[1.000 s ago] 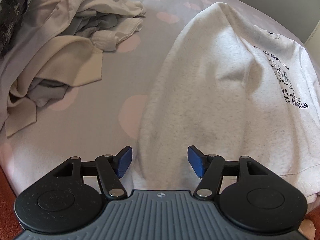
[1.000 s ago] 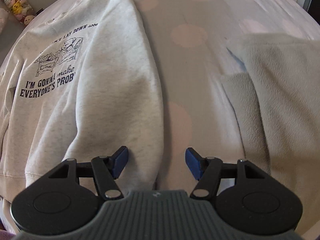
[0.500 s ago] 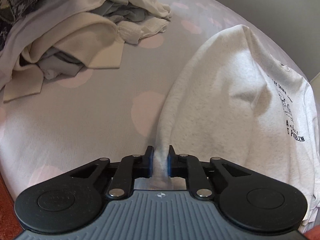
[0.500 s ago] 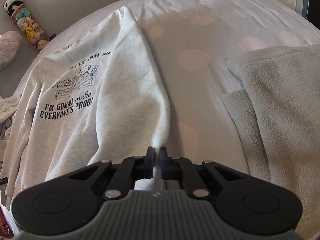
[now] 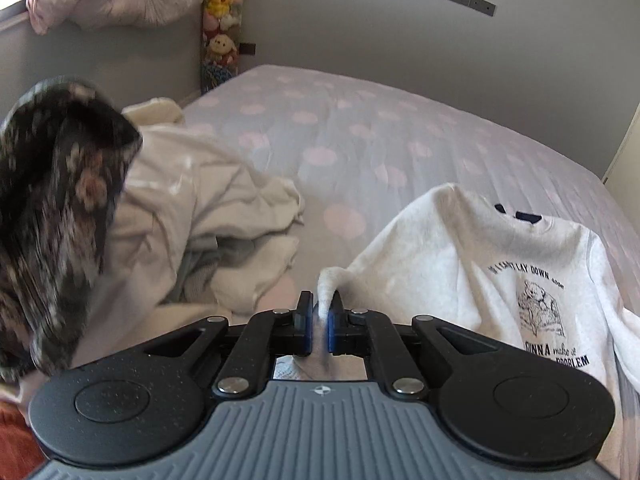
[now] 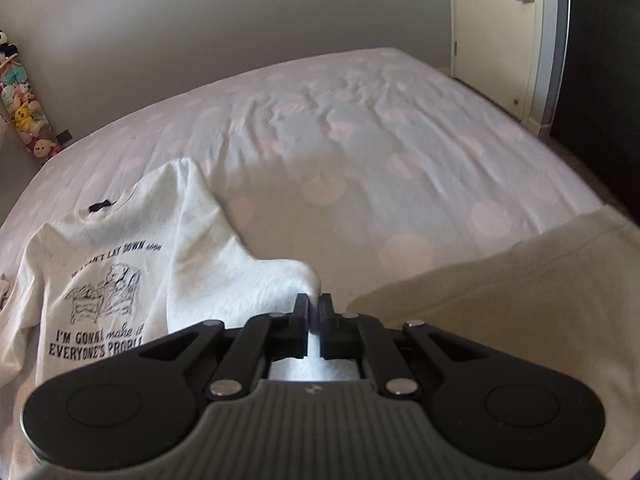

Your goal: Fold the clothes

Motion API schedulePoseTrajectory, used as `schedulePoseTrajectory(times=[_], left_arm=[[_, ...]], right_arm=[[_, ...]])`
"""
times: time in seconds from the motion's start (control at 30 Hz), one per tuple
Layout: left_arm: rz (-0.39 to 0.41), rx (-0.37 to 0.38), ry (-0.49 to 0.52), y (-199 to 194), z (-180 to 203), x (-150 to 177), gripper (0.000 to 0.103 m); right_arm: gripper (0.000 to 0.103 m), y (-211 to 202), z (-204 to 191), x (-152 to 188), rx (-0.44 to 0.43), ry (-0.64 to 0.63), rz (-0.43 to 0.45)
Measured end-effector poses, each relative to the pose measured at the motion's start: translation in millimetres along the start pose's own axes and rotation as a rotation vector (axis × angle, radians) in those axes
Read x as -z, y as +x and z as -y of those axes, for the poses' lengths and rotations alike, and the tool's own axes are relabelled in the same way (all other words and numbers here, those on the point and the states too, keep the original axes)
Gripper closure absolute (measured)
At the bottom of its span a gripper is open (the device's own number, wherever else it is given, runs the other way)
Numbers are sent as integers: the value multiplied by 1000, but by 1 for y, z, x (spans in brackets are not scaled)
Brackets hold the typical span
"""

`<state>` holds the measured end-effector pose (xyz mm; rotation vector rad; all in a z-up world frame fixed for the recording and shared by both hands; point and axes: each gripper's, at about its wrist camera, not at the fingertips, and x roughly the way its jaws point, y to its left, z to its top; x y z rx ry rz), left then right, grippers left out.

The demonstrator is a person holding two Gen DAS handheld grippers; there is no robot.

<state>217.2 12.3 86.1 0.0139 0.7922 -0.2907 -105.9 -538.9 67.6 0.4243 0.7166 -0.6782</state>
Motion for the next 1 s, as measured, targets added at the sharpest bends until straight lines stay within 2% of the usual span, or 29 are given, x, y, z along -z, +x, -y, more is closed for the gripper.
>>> schedulePoseTrajectory(times=[0.1,0.23,0.4,0.47,0.67,0.73,0.87,0.97,1.0], left_arm=[[36,-66,21,-2,-1,-34,99],[67,-171,39,3,-7,-74,100],[51,-319,69,32,-21,-106,100],[34,-377,88,47,-25,-114,101],[-41,-552,112,91,-55,-127,100],[-70,-589,102,106,-67,-130,100],[-96,-626,118,130,-74,-123,99],[-85,-627,148,139,-71,-115,89],[-72,-610,162,137,-69,-113,82]], right_arm=[[98,-2,19,-34,83,-6,31],[98,18,45,-64,202,-3,35],[98,44,76,-102,350,-2,38],[98,65,79,-106,396,-22,26],[98,104,86,-102,433,-57,-13],[98,116,88,-100,445,-69,-26],[97,142,92,-98,470,-92,-53],[95,146,89,-98,465,-117,-58],[95,144,87,-98,462,-128,-55]])
